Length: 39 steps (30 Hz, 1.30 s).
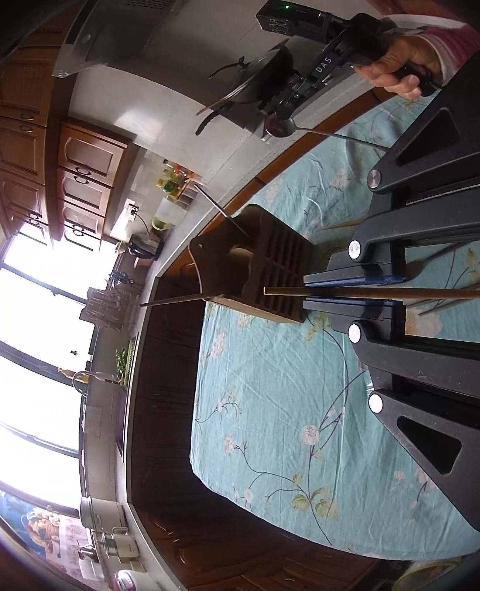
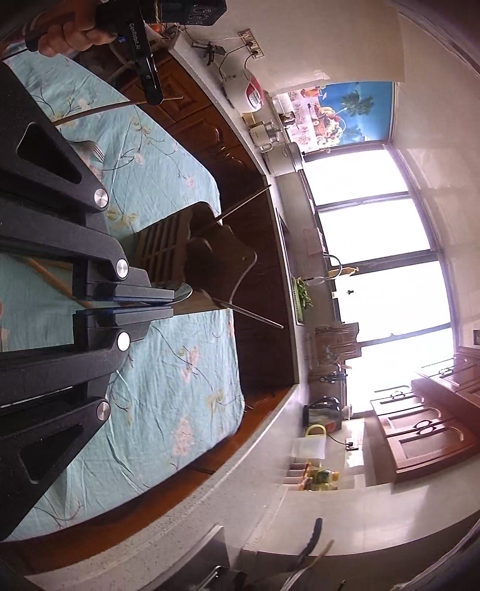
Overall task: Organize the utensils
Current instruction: 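Carry the chopstick and spoon upright and insert them into the wooden caddy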
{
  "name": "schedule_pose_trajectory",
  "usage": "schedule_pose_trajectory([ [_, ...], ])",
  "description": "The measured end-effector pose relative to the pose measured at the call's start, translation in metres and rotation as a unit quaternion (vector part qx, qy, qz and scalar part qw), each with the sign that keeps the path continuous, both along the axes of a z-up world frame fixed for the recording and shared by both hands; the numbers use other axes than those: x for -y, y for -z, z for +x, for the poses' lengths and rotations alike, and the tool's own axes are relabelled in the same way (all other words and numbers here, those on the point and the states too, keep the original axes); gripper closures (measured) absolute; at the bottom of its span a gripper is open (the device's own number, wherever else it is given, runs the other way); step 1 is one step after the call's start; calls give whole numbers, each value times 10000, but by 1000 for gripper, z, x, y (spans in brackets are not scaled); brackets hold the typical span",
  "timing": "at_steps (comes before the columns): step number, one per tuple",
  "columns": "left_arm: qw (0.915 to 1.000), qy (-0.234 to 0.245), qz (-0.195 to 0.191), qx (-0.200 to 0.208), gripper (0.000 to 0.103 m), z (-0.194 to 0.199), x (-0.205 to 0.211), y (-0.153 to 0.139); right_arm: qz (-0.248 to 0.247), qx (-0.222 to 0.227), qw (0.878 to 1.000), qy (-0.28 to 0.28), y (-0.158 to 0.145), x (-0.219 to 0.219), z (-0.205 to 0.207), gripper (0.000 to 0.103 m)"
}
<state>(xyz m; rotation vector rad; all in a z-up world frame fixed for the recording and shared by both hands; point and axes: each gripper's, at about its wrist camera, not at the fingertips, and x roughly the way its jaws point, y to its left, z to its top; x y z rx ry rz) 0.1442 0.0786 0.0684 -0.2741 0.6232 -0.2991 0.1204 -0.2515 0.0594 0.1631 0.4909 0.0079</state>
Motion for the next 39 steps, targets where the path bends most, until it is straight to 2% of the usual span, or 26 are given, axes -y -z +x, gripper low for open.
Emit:
schedule_pose_trajectory([
  [2,9999,-32,-57,91,100,-3,-4,-5,-146,139,9998,55,-7,-3,1,101],
  [9,9993,-113,-120,336,100,-5,-9,-14,-203,496,9984,157,-14,-9,11,101],
  [14,9984,-163,-259,485,100,7,-11,-16,-341,729,9964,272,-18,-13,23,101],
  [23,9938,-299,-554,916,100,45,-19,-32,-484,1108,9906,645,-32,-7,62,101],
  [30,9872,-471,-585,1406,100,77,-16,-43,-764,1482,9817,917,-43,-7,91,101],
  [35,9813,-631,-576,1724,100,105,-4,-39,-966,1638,9754,1117,-44,-8,114,101],
  [39,9776,-759,-474,1906,100,125,18,-24,-1148,1639,9723,1205,-38,-10,133,101],
])
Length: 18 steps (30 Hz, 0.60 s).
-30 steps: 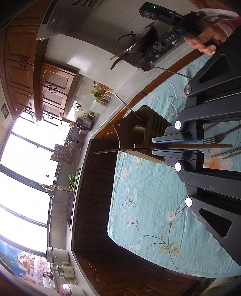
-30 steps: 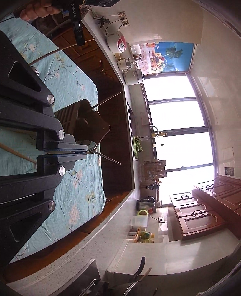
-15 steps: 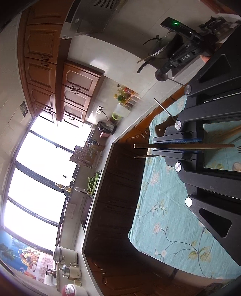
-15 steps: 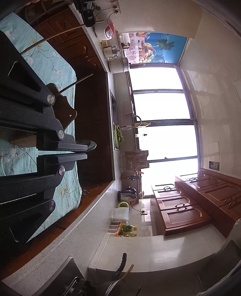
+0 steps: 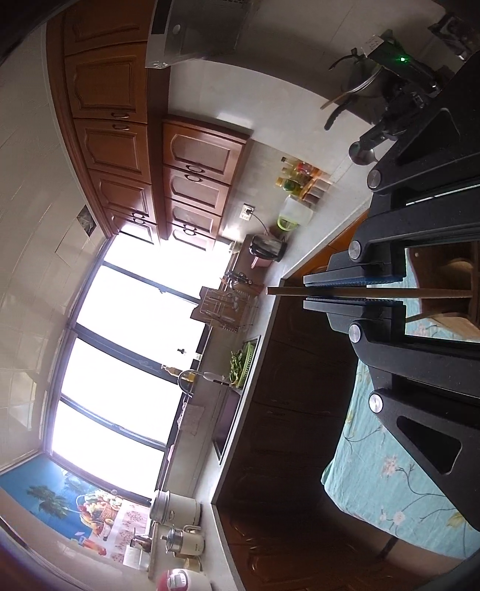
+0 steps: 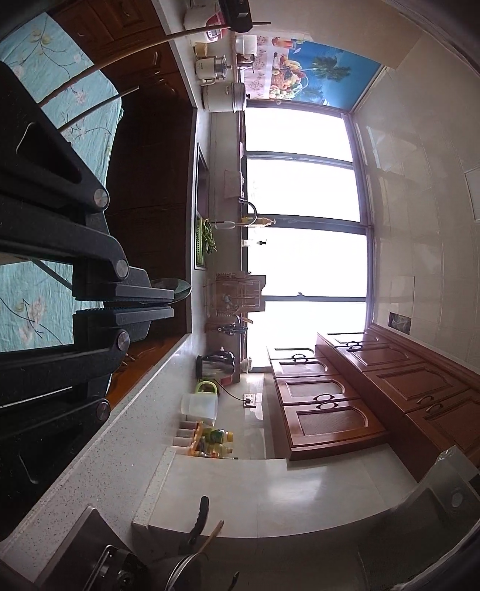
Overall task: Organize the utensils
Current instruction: 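Carry the chopstick and spoon upright and insert them into the wooden caddy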
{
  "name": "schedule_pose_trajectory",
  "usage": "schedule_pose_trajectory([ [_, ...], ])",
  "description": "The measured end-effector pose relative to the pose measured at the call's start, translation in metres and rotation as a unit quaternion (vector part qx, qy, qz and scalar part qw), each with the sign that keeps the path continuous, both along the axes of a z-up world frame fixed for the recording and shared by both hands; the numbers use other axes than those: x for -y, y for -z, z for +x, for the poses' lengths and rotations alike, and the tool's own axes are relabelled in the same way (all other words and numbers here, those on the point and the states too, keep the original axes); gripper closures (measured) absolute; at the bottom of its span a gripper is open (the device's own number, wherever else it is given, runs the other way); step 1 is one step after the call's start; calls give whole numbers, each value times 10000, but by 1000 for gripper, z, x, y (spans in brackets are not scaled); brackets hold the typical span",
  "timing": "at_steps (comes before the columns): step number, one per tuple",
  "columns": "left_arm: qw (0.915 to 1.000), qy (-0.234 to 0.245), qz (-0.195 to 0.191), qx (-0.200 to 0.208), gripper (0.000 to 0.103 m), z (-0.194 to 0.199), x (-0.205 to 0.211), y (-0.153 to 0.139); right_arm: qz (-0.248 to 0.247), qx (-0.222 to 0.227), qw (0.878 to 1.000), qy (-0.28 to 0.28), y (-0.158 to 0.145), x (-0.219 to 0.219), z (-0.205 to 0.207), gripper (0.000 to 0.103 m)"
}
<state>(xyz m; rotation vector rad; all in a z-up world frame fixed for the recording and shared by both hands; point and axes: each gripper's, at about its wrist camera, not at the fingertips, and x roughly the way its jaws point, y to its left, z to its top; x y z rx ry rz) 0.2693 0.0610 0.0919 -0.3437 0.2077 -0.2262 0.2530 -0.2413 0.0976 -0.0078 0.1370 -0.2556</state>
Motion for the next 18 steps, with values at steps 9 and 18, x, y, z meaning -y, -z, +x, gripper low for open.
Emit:
schedule_pose_trajectory([
  [9,9998,-146,48,-87,100,32,35,64,-360,-239,9991,17,38,-14,17,101],
  [18,9989,-36,195,-418,100,46,49,97,-373,-409,9984,-96,59,-20,10,101],
])
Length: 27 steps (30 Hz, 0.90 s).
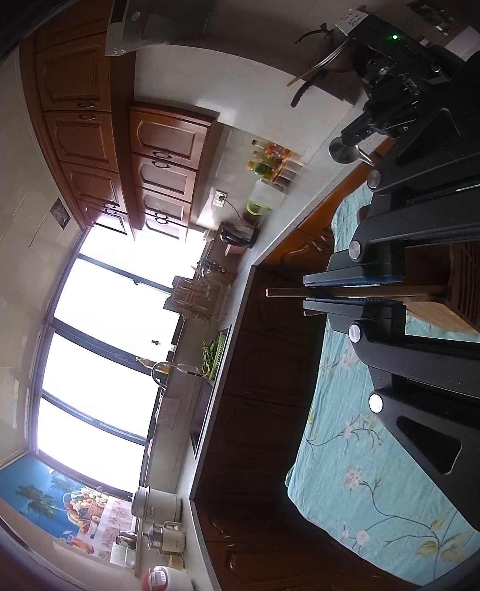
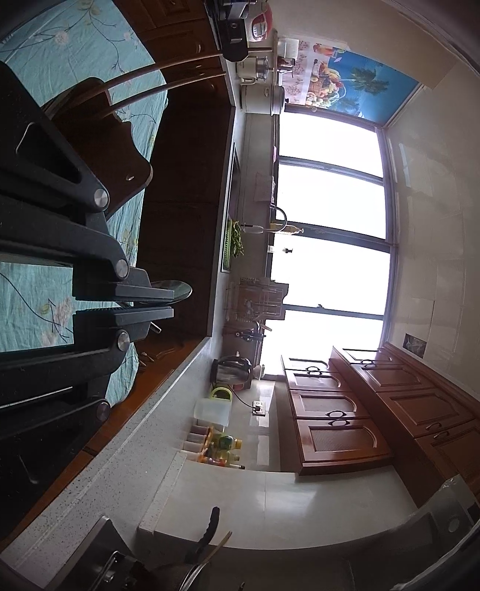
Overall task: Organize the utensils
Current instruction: 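Carry the chopstick and spoon upright and insert them into the wooden caddy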
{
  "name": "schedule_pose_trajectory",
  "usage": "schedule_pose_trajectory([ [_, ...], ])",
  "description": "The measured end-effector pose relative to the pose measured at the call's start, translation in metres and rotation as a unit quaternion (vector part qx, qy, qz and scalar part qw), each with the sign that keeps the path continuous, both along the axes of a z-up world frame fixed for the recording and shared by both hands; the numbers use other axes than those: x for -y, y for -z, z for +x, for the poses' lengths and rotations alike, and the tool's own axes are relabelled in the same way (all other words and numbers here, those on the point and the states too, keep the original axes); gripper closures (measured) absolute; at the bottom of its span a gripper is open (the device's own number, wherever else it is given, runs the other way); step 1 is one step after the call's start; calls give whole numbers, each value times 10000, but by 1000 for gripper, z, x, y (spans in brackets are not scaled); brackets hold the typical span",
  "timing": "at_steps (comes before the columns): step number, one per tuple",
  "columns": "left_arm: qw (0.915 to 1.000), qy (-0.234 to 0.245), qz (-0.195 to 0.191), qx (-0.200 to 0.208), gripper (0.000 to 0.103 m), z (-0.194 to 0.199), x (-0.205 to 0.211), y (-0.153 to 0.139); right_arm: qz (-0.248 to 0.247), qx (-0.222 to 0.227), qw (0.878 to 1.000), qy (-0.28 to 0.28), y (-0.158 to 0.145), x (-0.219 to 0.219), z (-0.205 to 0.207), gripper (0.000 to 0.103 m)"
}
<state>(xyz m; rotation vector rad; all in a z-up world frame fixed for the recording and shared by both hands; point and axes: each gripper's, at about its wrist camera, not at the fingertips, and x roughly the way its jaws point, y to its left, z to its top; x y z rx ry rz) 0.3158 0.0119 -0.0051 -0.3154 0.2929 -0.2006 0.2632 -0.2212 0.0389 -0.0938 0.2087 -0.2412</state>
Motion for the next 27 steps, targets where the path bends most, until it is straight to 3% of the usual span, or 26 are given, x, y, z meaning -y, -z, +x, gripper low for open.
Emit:
schedule_pose_trajectory([
  [19,9988,247,170,-400,97,0,-28,-22,483,-950,9934,-431,18,11,-5,101],
  [27,9983,238,229,-480,97,7,-25,-26,756,-1046,9905,-483,18,20,-2,101],
])
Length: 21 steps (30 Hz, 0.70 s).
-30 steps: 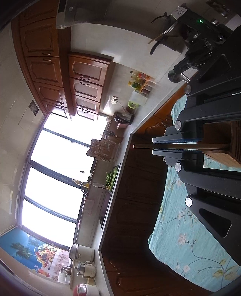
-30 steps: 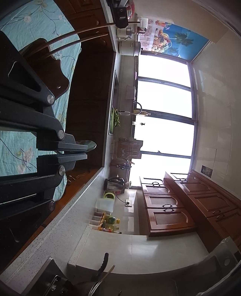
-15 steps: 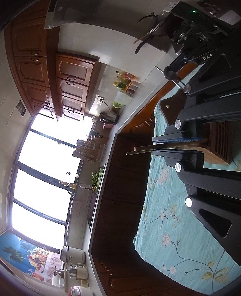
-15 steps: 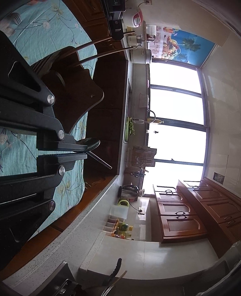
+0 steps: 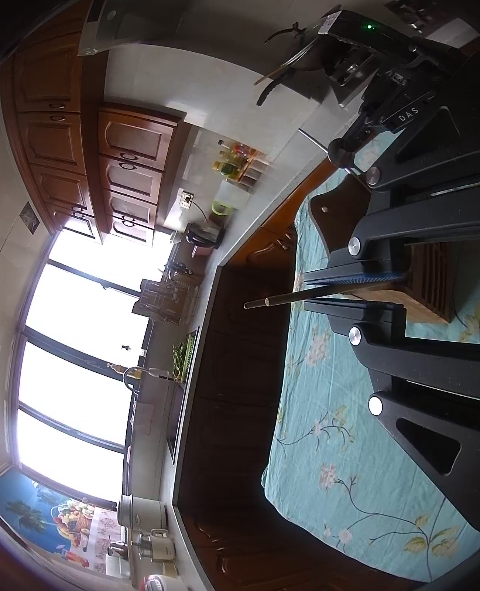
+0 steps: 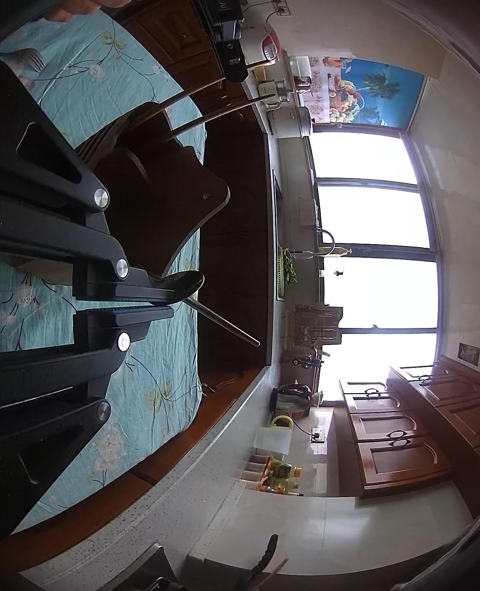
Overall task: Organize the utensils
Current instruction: 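Carry the chopstick and spoon upright and insert them into the wooden caddy, then open both grippers and pull them back from the caddy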
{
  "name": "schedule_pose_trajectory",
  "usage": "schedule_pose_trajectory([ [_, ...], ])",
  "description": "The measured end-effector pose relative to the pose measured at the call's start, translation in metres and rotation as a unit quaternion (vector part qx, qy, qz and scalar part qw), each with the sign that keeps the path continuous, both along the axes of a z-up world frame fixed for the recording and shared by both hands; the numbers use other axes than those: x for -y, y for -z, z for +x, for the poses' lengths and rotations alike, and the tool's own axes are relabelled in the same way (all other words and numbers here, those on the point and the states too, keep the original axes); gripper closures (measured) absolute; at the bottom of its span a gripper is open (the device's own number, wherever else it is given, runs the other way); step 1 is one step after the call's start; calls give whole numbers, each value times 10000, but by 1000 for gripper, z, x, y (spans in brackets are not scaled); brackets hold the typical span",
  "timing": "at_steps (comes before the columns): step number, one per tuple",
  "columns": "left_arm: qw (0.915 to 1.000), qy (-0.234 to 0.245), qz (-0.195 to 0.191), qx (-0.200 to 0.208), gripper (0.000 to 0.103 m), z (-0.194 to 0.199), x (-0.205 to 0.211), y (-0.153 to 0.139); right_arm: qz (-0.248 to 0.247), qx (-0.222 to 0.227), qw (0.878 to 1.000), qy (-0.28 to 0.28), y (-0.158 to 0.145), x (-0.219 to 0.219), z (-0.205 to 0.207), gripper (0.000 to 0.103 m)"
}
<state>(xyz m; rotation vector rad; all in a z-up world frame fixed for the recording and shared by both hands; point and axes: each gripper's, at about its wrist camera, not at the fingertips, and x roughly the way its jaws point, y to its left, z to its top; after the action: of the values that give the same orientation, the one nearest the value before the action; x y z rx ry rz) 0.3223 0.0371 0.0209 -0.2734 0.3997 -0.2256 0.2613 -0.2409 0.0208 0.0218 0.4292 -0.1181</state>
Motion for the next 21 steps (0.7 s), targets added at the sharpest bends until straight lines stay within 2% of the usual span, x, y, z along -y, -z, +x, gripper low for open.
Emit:
schedule_pose_trajectory([
  [2,10000,6,14,-45,96,0,1,2,52,-41,10000,9,0,2,1,100],
  [4,9999,9,12,-129,90,2,1,2,172,-72,9998,7,1,5,2,98],
  [5,9999,-3,5,-160,82,3,0,1,248,-99,9996,14,1,8,2,98],
  [8,9999,-48,-1,-143,71,-3,-1,-3,519,-100,9986,19,-2,17,-3,89],
  [10,9998,-124,3,-181,55,-8,-4,-5,730,-58,9973,23,-7,23,-12,72],
  [11,9997,-186,-1,-162,43,-13,-6,-6,848,-22,9964,18,-10,27,-17,56],
  [12,9997,-231,-9,-121,40,-19,-8,-8,953,16,9954,29,-12,29,-23,47],
  [13,9996,-252,-24,-116,39,-25,-11,-9,1044,41,9945,48,-15,32,-29,43],
  [15,9994,-290,-34,-186,28,-39,-14,-6,1267,59,9919,41,-19,38,-42,28],
  [16,9992,-341,-29,-229,27,-46,-15,-5,1393,71,9902,21,-20,41,-49,22],
  [17,9989,-371,-40,-273,27,-53,-18,-4,1505,88,9886,-3,-21,43,-56,10],
  [18,9988,-367,-56,-318,25,-61,-19,-3,1590,105,9872,-42,-21,44,-63,3],
  [21,9981,-378,-18,-490,22,-82,-22,-1,1736,49,9847,-151,-19,43,-83,2],
])
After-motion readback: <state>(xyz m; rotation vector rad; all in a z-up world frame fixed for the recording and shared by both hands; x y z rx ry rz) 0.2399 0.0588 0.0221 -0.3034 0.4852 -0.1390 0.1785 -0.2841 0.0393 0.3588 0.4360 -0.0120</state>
